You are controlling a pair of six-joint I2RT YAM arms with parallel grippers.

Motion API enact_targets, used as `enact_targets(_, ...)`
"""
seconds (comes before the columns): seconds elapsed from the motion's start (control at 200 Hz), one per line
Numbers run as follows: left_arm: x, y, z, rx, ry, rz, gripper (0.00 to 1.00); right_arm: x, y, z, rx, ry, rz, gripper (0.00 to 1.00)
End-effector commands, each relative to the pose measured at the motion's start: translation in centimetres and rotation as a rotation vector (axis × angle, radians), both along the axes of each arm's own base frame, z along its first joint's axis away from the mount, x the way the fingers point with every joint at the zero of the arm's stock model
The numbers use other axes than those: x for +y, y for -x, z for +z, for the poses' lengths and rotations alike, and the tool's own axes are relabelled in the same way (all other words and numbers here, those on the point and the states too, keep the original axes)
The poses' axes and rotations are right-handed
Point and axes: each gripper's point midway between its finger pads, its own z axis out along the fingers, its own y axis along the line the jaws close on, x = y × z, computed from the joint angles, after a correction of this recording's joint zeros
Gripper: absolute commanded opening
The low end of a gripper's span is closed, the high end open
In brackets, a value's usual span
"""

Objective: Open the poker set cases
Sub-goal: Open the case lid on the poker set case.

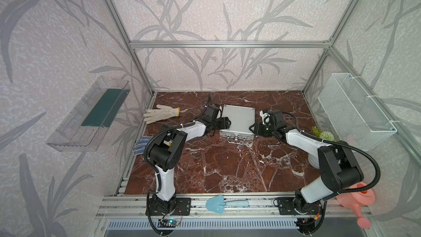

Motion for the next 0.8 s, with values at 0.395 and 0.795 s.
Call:
enact_targets(0.395, -2.6, 2.8, 2.0, -0.010, 0.074, -0.084, 0.73, 1.2, 0.6, -0.5, -0.001, -0.006, 0.063, 0.68)
enact_targets(0.795, -3.0, 2.0, 4.2, -0.049, 0.084, -0.090, 0.73, 0.7, 1.3, -0.8, 0.018, -0.004, 0.049, 0.73)
